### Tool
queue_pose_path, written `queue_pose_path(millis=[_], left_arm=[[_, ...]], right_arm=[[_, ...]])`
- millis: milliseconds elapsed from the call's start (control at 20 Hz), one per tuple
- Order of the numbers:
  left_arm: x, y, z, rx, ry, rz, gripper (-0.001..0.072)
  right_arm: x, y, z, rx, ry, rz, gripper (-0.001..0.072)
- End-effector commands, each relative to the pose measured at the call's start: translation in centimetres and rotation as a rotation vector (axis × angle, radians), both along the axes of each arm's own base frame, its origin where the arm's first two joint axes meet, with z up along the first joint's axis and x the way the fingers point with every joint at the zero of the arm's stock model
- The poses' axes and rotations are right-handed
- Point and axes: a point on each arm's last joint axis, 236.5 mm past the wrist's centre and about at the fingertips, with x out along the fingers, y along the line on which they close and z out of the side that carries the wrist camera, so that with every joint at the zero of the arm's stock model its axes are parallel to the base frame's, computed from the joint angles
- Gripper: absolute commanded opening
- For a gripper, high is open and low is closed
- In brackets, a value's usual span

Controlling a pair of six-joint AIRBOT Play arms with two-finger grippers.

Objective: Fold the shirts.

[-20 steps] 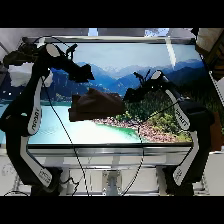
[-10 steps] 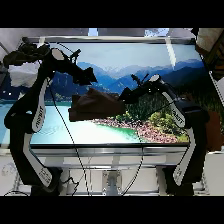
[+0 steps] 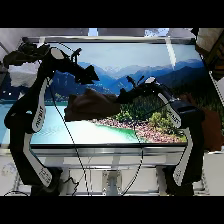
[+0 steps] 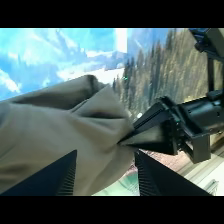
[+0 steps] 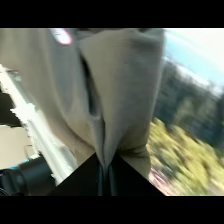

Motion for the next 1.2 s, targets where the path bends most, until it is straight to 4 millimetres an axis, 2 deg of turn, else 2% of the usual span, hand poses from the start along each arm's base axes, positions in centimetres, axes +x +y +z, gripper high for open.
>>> queue_pose_path(millis=[0, 100, 150, 250, 350, 450, 500, 600, 650, 750, 950, 1050, 1150], left_arm=[[0.8, -0.2, 2.0, -0.020, -0.053, 0.003, 0.0441], [1.1, -0.3, 3.4, -0.029, -0.088, 0.009, 0.0441], [1.0, -0.2, 4.1, -0.030, -0.108, 0.006, 0.0441], [1.0, -0.2, 5.5, -0.033, -0.149, 0.000, 0.0441], [1.4, -0.2, 7.0, -0.043, -0.195, 0.018, 0.0441], [1.8, -0.3, 8.3, -0.060, -0.232, 0.036, 0.0441], [1.8, -0.6, 8.8, -0.082, -0.238, 0.039, 0.0441], [1.6, -1.4, 9.7, -0.133, -0.236, 0.031, 0.0441], [1.4, -1.8, 10.1, -0.154, -0.240, 0.020, 0.0441], [1.0, -2.3, 10.7, -0.188, -0.234, 0.007, 0.0441], [0.4, -2.7, 11.0, -0.205, -0.233, -0.023, 0.0441], [0.4, -2.7, 11.0, -0.203, -0.239, -0.030, 0.0440], [0.1, -2.7, 10.8, -0.200, -0.231, -0.039, 0.0441]], right_arm=[[3.6, -0.6, 2.9, 0.083, -0.103, -0.080, 0.0036], [6.9, -4.2, 4.8, 0.010, -0.223, -0.129, 0.0035], [8.4, -7.3, 5.5, -0.087, -0.282, -0.155, 0.0035], [10.2, -15.0, 7.3, -0.328, -0.381, -0.209, 0.0035], [10.3, -23.8, 10.0, -0.575, -0.442, -0.276, 0.0035], [7.8, -32.9, 12.3, -0.829, -0.415, -0.341, 0.0034], [5.7, -37.1, 13.2, -0.962, -0.366, -0.358, 0.0034], [-0.3, -44.8, 15.0, -1.220, -0.211, -0.358, 0.0034], [-2.9, -47.2, 15.9, -1.300, -0.133, -0.358, 0.0034], [-6.9, -50.1, 17.7, -1.378, -0.026, -0.388, 0.0034], [-12.0, -51.8, 19.5, -1.366, 0.103, -0.449, 0.0033], [-14.2, -51.4, 18.4, -1.315, 0.161, -0.449, 0.0033], [-17.5, -51.1, 16.2, -1.292, 0.260, -0.405, 0.0034]])
